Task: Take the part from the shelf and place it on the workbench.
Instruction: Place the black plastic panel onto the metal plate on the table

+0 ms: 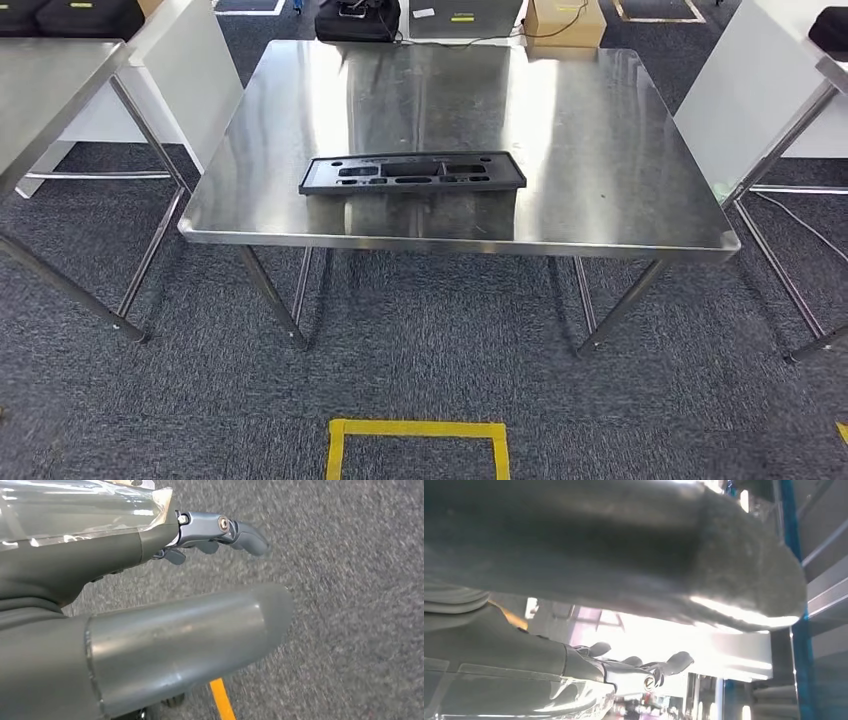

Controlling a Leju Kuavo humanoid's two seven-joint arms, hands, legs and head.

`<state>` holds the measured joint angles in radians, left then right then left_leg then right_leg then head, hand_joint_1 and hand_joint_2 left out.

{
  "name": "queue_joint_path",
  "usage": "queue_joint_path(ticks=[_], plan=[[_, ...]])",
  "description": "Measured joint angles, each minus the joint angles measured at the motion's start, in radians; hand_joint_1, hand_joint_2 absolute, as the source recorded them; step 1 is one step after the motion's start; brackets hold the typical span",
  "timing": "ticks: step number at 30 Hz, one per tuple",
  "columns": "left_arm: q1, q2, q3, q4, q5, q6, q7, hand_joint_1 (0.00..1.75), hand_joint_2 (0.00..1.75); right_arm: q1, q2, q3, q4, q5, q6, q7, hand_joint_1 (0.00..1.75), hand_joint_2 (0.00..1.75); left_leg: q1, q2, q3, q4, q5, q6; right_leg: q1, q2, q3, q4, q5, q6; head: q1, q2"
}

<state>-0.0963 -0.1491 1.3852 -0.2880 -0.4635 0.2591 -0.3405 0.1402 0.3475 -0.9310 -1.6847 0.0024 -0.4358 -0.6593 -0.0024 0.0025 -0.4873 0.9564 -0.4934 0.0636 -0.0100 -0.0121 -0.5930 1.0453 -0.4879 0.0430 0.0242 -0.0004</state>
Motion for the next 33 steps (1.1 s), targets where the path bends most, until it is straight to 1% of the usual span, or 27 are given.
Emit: queue_joint_path(ticks=[2,3,4,5,6,7,8,10,11,13,14,15,17,18,19,20,21,22,23,24,25,26,28,29,30,31,33], plan=[[0.0,0.0,-0.001,0.0,0.0,0.0,0.0,0.0,0.0,-0.014,-0.001,-0.021,0.022,0.015,0.011,0.009,0.0,0.0,-0.003,0.005,-0.031,0.0,0.025,0.009,-0.002,0.005,-0.039,0.119,-0.087,-0.01,0.002,0.0],[0.0,0.001,-0.002,0.0,0.0,0.0,0.0,0.0,0.0,-0.021,-0.001,-0.032,0.036,0.025,0.018,0.016,0.0,0.0,-0.004,0.007,-0.046,0.001,0.038,0.009,-0.003,0.006,-0.051,0.181,-0.114,-0.006,0.002,0.0],[0.0,0.001,-0.003,0.0,0.0,0.0,0.0,0.0,0.0,-0.029,-0.003,-0.043,0.052,0.037,0.024,0.023,0.0,0.0,-0.006,0.008,-0.062,0.002,0.051,0.009,-0.004,0.007,-0.051,0.221,-0.12,0.003,0.002,0.0],[0.0,0.0,-0.004,0.0,0.001,0.001,0.0,0.0,0.0,-0.036,-0.007,-0.055,0.071,0.052,0.027,0.03,0.0,0.0,-0.006,0.009,-0.077,0.003,0.063,0.008,-0.004,0.007,-0.035,0.23,-0.106,0.015,0.002,0.0],[-0.001,0.0,-0.005,0.0,0.001,0.002,0.0,0.0,0.0,-0.044,-0.011,-0.065,0.089,0.071,0.029,0.036,0.0,0.0,-0.006,0.01,-0.09,0.006,0.073,0.006,-0.005,0.007,-0.005,0.205,-0.081,0.028,0.002,0.0],[-0.002,0.0,-0.005,0.0,0.002,0.005,0.0,0.0,0.0,-0.052,-0.017,-0.074,0.111,0.102,0.03,0.043,0.0,0.0,-0.006,0.01,-0.104,0.011,0.084,0.002,-0.005,0.007,0.047,0.14,-0.056,0.036,0.002,0.0],[-0.003,-0.001,-0.005,0.0,0.003,0.009,0.0,0.0,0.0,-0.061,-0.024,-0.082,0.132,0.138,0.033,0.049,0.0,0.0,-0.008,0.01,-0.116,0.018,0.093,-0.002,-0.005,0.007,0.105,0.057,-0.048,0.036,0.002,0.0],[-0.006,-0.002,-0.006,0.0,0.009,0.018,-0.002,0.0,0.0,-0.077,-0.037,-0.096,0.176,0.214,0.05,0.061,0.0,0.0,-0.01,0.01,-0.134,0.03,0.11,-0.012,-0.001,0.009,0.188,-0.079,-0.06,0.019,0.001,0.0],[-0.006,-0.002,-0.006,-0.001,0.012,0.021,-0.002,0.0,0.0,-0.084,-0.042,-0.104,0.196,0.242,0.062,0.065,0.0,0.0,-0.011,0.01,-0.139,0.031,0.119,-0.018,0.003,0.009,0.198,-0.105,-0.069,0.007,0.001,0.0],[-0.005,-0.002,-0.007,-0.003,0.019,0.027,-0.003,0.0,0.0,-0.092,-0.047,-0.119,0.231,0.286,0.085,0.069,0.0,0.0,-0.008,0.008,-0.146,0.032,0.129,-0.03,0.001,0.007,0.186,-0.108,-0.059,-0.013,0.001,0.0],[-0.004,-0.003,-0.007,-0.004,0.021,0.032,-0.003,0.0,0.0,-0.095,-0.048,-0.123,0.245,0.302,0.094,0.07,0.0,0.0,-0.006,0.005,-0.152,0.044,0.108,-0.037,-0.002,0.005,0.177,-0.107,-0.049,-0.023,0.001,0.0],[-0.003,-0.003,-0.007,-0.006,0.023,0.036,-0.003,0.0,0.0,-0.098,-0.049,-0.125,0.257,0.316,0.102,0.07,0.0,0.0,-0.003,0.002,-0.163,0.075,0.066,-0.043,-0.006,0.003,0.166,-0.108,-0.037,-0.033,0.0,0.0],[-0.003,-0.003,-0.007,-0.007,0.023,0.039,-0.003,0.0,0.0,-0.102,-0.049,-0.126,0.277,0.335,0.115,0.071,0.0,0.0,0.002,-0.003,-0.188,0.187,-0.049,-0.056,-0.008,0.001,0.14,-0.107,-0.012,-0.043,0.0,0.0],[-0.004,-0.003,-0.007,-0.008,0.022,0.039,-0.002,0.0,0.0,-0.103,-0.049,-0.128,0.286,0.342,0.121,0.071,0.0,0.0,0.005,-0.004,-0.197,0.251,-0.086,-0.061,-0.008,0.0,0.125,-0.106,0.0,-0.042,-0.001,0.0],[-0.004,-0.002,-0.007,-0.008,0.022,0.039,-0.002,0.0,0.0,-0.103,-0.049,-0.131,0.293,0.347,0.128,0.071,0.0,0.0,0.009,-0.004,-0.198,0.3,-0.096,-0.065,-0.008,-0.001,0.11,-0.102,0.011,-0.04,-0.001,0.0],[-0.004,-0.002,-0.007,-0.008,0.022,0.038,-0.002,0.0,0.0,-0.103,-0.049,-0.135,0.3,0.352,0.136,0.071,0.0,0.0,0.012,-0.004,-0.187,0.323,-0.082,-0.067,-0.008,-0.003,0.095,-0.097,0.021,-0.036,-0.001,0.0],[-0.004,-0.002,-0.007,-0.008,0.022,0.038,-0.001,0.0,0.0,-0.104,-0.049,-0.138,0.305,0.355,0.144,0.07,0.0,0.0,0.016,-0.004,-0.16,0.311,-0.052,-0.068,-0.009,-0.003,0.078,-0.09,0.03,-0.032,-0.001,0.0],[-0.005,-0.001,-0.007,-0.008,0.022,0.038,-0.001,0.0,0.0,-0.104,-0.048,-0.141,0.308,0.357,0.15,0.07,0.0,0.0,0.02,-0.004,-0.116,0.266,-0.025,-0.069,-0.011,-0.003,0.062,-0.081,0.037,-0.027,-0.001,0.0],[-0.006,-0.001,-0.007,-0.008,0.022,0.038,-0.001,0.0,0.0,-0.104,-0.049,-0.144,0.311,0.357,0.154,0.069,0.0,0.0,0.022,-0.005,-0.06,0.196,-0.017,-0.069,-0.011,-0.004,0.047,-0.072,0.043,-0.021,-0.001,0.0],[-0.007,-0.001,-0.007,-0.008,0.022,0.038,-0.001,0.0,0.0,-0.104,-0.049,-0.146,0.314,0.358,0.158,0.068,0.0,0.0,0.022,-0.007,-0.009,0.125,-0.022,-0.068,-0.011,-0.004,0.035,-0.064,0.049,-0.014,-0.001,0.0],[-0.008,-0.001,-0.007,-0.008,0.022,0.038,-0.001,0.0,0.0,-0.105,-0.049,-0.148,0.315,0.358,0.163,0.067,0.0,0.0,0.02,-0.009,0.024,0.07,-0.036,-0.065,-0.009,-0.005,0.027,-0.058,0.054,-0.006,0.0,0.0],[-0.009,-0.001,-0.008,-0.008,0.022,0.038,0.0,0.0,0.0,-0.107,-0.049,-0.149,0.316,0.359,0.169,0.066,0.0,0.0,0.016,-0.01,0.039,0.036,-0.05,-0.06,-0.008,-0.007,0.021,-0.054,0.061,0.002,0.0,0.0],[-0.008,0.0,-0.008,-0.008,0.021,0.035,0.001,0.0,0.0,-0.107,-0.048,-0.151,0.317,0.36,0.185,0.064,0.0,0.0,0.011,-0.007,0.026,0.021,-0.047,-0.04,-0.008,-0.008,0.008,-0.052,0.075,0.017,0.0,0.0],[-0.006,0.0,-0.008,-0.008,0.019,0.033,0.002,0.0,0.0,-0.105,-0.047,-0.153,0.317,0.36,0.191,0.063,0.0,0.0,0.009,-0.005,0.015,0.019,-0.038,-0.028,-0.009,-0.006,-0.002,-0.043,0.065,0.018,0.0,0.0],[-0.005,0.0,-0.008,-0.008,0.018,0.032,0.003,0.0,0.0,-0.103,-0.047,-0.156,0.317,0.36,0.195,0.063,0.0,0.0,0.008,-0.002,0.003,0.016,-0.024,-0.017,-0.01,-0.004,-0.015,-0.019,0.037,0.014,0.002,0.0],[-0.004,0.0,-0.008,-0.008,0.018,0.032,0.003,0.0,0.0,-0.102,-0.047,-0.159,0.317,0.359,0.197,0.063,0.0,0.0,0.007,0.001,-0.012,0.015,-0.011,-0.008,-0.01,-0.001,-0.03,0.025,-0.007,0.005,0.003,0.0],[-0.003,0.001,-0.008,-0.008,0.018,0.031,0.003,0.0,0.0,-0.102,-0.047,-0.163,0.317,0.359,0.199,0.063,0.0,0.0,0.001,0.004,-0.044,0.016,0.015,-0.001,-0.009,0.003,-0.059,0.149,-0.097,-0.007,0.006,0.0]])
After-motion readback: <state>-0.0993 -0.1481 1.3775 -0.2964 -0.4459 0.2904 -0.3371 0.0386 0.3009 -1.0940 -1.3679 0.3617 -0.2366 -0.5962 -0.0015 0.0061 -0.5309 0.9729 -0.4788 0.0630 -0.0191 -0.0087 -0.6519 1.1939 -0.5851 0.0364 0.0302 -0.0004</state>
